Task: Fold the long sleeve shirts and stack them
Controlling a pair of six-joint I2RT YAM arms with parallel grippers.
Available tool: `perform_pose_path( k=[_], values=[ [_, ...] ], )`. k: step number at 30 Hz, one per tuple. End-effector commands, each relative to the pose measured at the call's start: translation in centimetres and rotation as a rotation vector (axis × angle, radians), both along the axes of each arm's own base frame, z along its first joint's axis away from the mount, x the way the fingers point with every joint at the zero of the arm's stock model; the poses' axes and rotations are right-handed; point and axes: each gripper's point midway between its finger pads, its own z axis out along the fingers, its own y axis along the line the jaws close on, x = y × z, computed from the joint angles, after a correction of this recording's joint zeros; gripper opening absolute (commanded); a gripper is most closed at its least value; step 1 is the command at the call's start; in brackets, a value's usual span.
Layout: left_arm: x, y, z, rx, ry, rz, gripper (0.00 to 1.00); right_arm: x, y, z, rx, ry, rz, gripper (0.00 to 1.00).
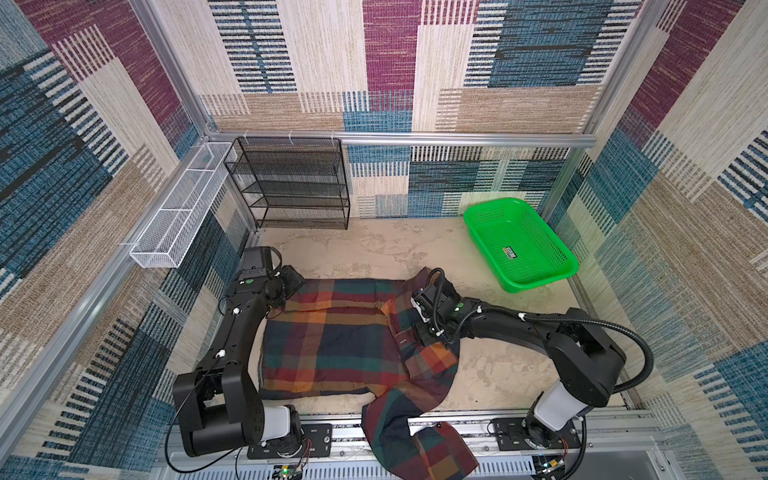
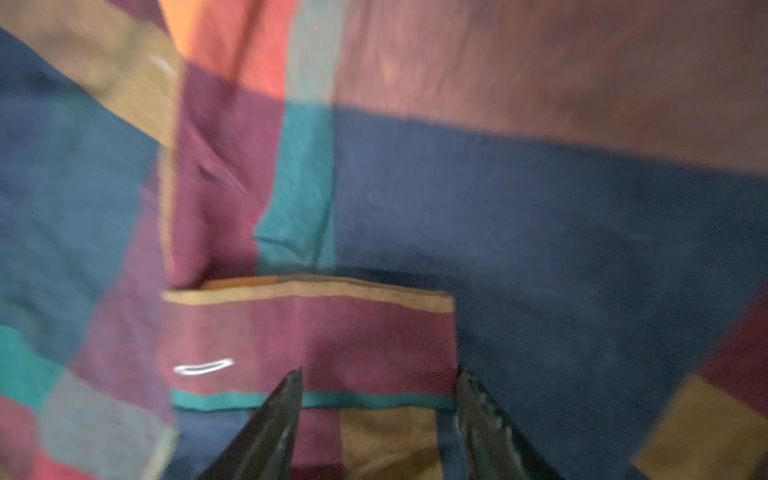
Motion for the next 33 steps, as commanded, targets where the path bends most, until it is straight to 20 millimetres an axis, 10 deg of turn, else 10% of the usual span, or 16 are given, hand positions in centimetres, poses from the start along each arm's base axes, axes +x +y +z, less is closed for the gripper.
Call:
perform_pose_path(
  k=[1, 11, 19, 24, 32, 33],
  values=[
    [-0.3, -0.1, 0.0, 0.02, -0.009, -0.027, 0.59, 0.4, 0.9, -0.3, 0.034, -0.013, 0.022, 0.53],
    [-0.1, -0.5, -0.6, -0.006, 0.012, -0.049, 0.59, -0.7, 1.3, -0.3, 0.096, 0.012, 0.047, 0.0],
    [0.3, -0.5, -0.2, -0.031, -0.014, -0.03, 0.59, -1.0, 0.3, 7.7, 0.235, -0.149, 0.025, 0.0],
    [1.5, -1.5, -0.5, -0.115, -0.016, -0.035, 0.58, -0.3, -1.3, 6.2, 0.189, -0.105, -0.028, 0.01],
    [3.7, -2.9, -3.0, -0.195, 0.052, -0.033, 0.57, 0.5, -2.7, 2.1, 0.166, 0.001, -0.22, 1.0],
    [3.9, -3.0, -3.7, -0.203, 0.067, -0.029, 0.56, 0.7, -2.9, 1.9, 0.172, 0.006, -0.251, 1.0]
  ],
)
